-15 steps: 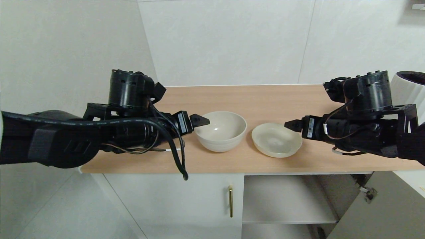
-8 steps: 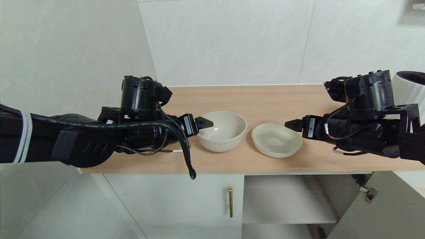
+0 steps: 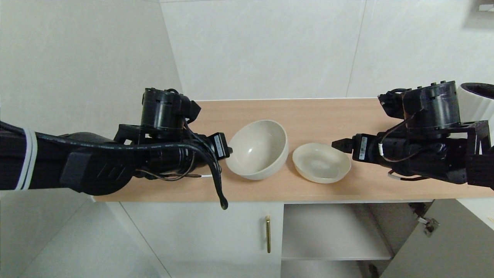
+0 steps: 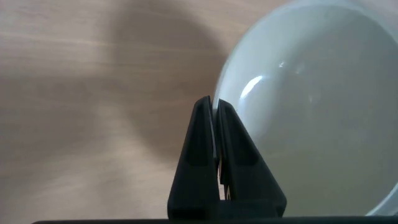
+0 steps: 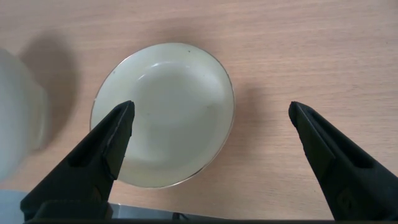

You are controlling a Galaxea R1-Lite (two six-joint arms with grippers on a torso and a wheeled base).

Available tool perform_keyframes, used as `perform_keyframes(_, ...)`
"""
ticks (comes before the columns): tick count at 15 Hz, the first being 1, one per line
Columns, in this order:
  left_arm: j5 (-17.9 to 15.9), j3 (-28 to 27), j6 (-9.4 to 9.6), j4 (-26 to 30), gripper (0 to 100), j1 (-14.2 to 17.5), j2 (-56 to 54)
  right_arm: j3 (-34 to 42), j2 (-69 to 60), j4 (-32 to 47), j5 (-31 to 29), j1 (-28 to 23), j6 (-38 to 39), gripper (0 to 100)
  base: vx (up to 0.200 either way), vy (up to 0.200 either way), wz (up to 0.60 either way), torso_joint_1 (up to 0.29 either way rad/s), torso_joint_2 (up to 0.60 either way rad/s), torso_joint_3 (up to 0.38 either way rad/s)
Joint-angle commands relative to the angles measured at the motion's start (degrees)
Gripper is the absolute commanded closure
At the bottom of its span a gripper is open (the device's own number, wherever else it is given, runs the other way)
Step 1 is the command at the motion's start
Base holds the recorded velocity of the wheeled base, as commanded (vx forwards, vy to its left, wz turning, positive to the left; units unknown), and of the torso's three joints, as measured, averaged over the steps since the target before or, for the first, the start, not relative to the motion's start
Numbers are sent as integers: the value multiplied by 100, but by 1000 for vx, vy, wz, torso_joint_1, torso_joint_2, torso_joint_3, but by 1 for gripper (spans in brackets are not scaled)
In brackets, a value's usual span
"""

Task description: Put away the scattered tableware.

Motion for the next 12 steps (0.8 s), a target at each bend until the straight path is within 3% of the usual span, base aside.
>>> perform_keyframes(1, 3, 5, -2, 8, 100, 6, -89, -21, -16, 5, 3, 4, 1, 0, 0, 0, 0, 0, 0, 0)
perform_keyframes(7, 3, 40, -2, 16, 100, 6, -273, -539, 370, 383, -76, 4, -17, 0, 0, 0, 0, 0, 0, 0)
perform_keyframes(10, 3, 40, -2, 16, 100, 6, -317, -654, 810, 629, -559, 21, -25, 0, 0, 0, 0, 0, 0, 0)
perform_keyframes(12, 3, 49, -2, 25, 100, 6, -352, -645, 907, 646, -568, 21, -25, 0, 0, 0, 0, 0, 0, 0)
